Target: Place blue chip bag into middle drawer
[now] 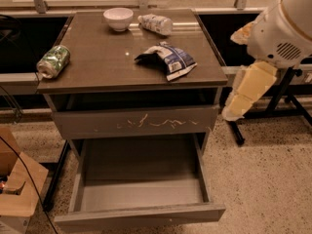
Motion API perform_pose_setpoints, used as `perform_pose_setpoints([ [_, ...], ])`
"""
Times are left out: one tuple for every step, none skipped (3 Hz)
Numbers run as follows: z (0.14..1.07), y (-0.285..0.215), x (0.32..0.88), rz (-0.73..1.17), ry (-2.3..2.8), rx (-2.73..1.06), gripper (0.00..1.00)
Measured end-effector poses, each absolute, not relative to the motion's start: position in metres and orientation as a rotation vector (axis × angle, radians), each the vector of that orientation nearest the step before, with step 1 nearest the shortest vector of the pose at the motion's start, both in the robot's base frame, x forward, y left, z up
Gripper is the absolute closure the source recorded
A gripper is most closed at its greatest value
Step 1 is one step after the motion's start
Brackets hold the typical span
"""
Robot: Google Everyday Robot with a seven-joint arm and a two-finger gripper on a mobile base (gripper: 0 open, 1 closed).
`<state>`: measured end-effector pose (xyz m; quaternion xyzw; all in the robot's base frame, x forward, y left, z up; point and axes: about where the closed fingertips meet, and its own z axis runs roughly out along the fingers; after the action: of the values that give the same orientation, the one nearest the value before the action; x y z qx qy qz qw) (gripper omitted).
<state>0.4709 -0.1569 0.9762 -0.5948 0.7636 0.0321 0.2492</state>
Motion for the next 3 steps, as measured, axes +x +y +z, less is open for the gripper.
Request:
perform_pose_setpoints([
  [0.970, -0.134, 0.484, 0.179, 2.049, -1.613, 0.00],
  [0.952, -0.094, 0.524, 0.279, 1.999, -1.649, 0.00],
  [0.952, -0.094, 0.524, 0.279, 1.999, -1.649, 0.00],
])
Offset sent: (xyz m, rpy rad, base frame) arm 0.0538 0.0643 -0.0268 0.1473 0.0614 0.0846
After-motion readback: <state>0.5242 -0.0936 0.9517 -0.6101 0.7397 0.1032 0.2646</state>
